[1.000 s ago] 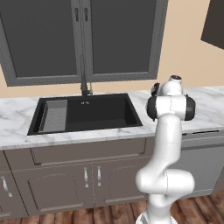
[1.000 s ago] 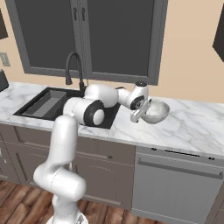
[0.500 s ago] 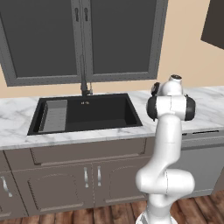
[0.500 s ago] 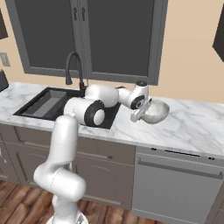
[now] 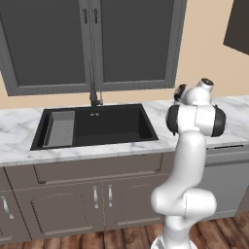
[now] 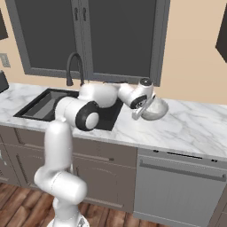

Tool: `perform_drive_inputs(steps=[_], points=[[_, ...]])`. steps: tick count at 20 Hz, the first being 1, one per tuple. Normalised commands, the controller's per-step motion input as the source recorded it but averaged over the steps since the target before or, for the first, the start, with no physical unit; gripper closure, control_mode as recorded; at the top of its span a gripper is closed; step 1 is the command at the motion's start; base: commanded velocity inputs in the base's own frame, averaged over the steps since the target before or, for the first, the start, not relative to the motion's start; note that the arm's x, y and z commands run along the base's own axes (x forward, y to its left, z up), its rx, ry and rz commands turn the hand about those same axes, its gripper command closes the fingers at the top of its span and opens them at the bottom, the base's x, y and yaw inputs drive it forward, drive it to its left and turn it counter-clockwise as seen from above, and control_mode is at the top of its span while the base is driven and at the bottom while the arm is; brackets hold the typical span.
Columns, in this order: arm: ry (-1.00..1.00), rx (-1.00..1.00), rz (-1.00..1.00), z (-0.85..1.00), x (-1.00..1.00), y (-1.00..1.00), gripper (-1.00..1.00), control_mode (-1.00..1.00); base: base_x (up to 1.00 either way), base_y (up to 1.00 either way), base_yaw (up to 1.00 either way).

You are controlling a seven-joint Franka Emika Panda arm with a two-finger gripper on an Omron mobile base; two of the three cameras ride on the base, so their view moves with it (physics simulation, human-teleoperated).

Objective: Clear the mugs and bowl far away from the sink.

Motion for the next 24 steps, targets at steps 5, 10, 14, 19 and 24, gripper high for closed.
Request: perform_drive_inputs(steps=[5,10,14,19,24], points=[[-0.41,0.00,0.00,0.95,-1.00,0.61,1.00,-1.00,0.00,0.00,0.00],[-0.37,0.00,0.00,0.98,-1.00,0.82,1.00,-1.00,0.00,0.00,0.00],[-0.26,-0.01,0.00,1.00,-1.00,0.55,1.00,-1.00,0.00,0.00,0.00],[-0.16,-0.12,-0.08,1.00,-0.98,0.50,1.00,-1.00,0.00,0.00,0.00],[0.01,-0.13,-0.16,0.80,-0.96,0.09,1.00,-1.00,0.00,0.00,0.00]])
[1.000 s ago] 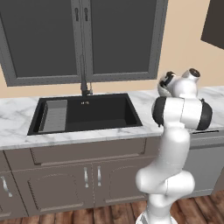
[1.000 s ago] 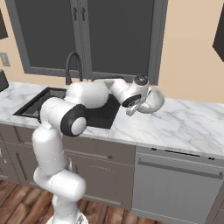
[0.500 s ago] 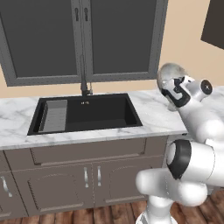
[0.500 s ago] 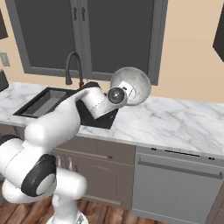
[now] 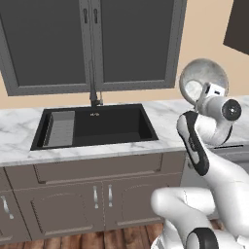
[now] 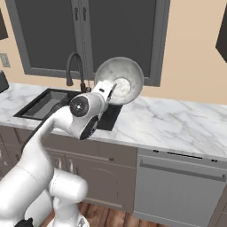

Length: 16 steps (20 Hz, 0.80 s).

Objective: Clear the mugs and bowl far away from the sink.

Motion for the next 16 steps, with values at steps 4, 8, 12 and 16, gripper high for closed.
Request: perform_drive_inputs(steps=[4,8,12,16], points=[[0.11,-0.08,-0.16,0.22,-0.42,0.00,1.00,1.00,-0.33,-0.08,-0.30],[0.00,0.00,0.00,0.00,0.00,0.00,1.00,1.00,-0.20,0.00,-0.90],[0.00,0.00,0.00,0.00,0.00,0.00,1.00,1.00,0.00,0.00,-1.00],[0.00,0.00,0.00,0.00,0.00,0.00,1.00,1.00,0.00,0.00,-1.00]])
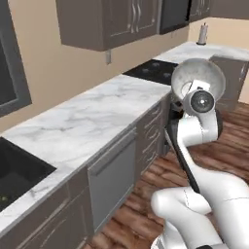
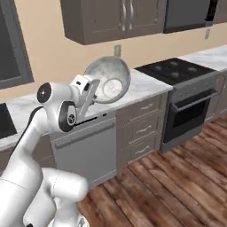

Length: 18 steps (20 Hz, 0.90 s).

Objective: Clear the mugs and bowl far away from the sink.

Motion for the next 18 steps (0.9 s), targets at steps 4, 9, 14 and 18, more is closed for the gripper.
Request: perform_drive_inputs(steps=[4,9,14,18], points=[[0.00,0.00,0.00,0.00,0.00,0.00,1.00,1.00,0.00,0.00,-1.00],[0.00,0.00,0.00,0.00,0.00,0.00,1.00,1.00,0.00,0.00,-1.00],[0.00,0.00,0.00,0.00,0.00,0.00,1.00,1.00,0.00,0.00,-1.00],[0.00,0.00,0.00,0.00,0.00,0.00,1.00,1.00,0.00,0.00,-1.00]])
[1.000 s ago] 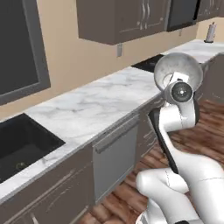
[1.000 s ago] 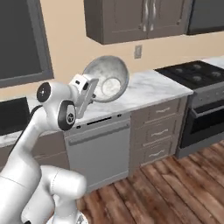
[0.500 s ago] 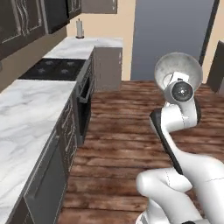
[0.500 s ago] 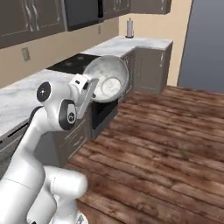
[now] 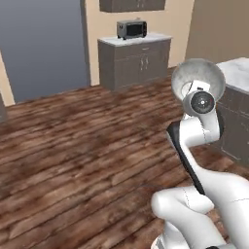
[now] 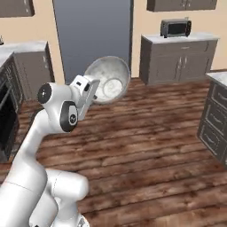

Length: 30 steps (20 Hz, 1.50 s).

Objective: Clear the mugs and bowl far away from the sink.

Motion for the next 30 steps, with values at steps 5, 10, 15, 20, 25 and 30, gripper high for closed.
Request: perform_drive_inputs(steps=[5,10,15,20,25,30], points=[[0.00,0.00,0.00,0.00,0.00,0.00,1.00,1.00,0.00,0.00,-1.00],[0.00,0.00,0.00,0.00,0.00,0.00,1.00,1.00,0.00,0.00,-1.00],[0.00,0.00,0.00,0.00,0.00,0.00,1.00,1.00,0.01,0.00,-0.96],[0.00,0.00,0.00,0.00,0.00,0.00,1.00,1.00,0.75,0.42,-0.29],[0.00,0.00,0.00,0.00,0.00,0.00,1.00,1.00,0.99,0.00,0.00],[0.00,0.00,0.00,0.00,0.00,0.00,1.00,1.00,1.00,-0.13,0.02]])
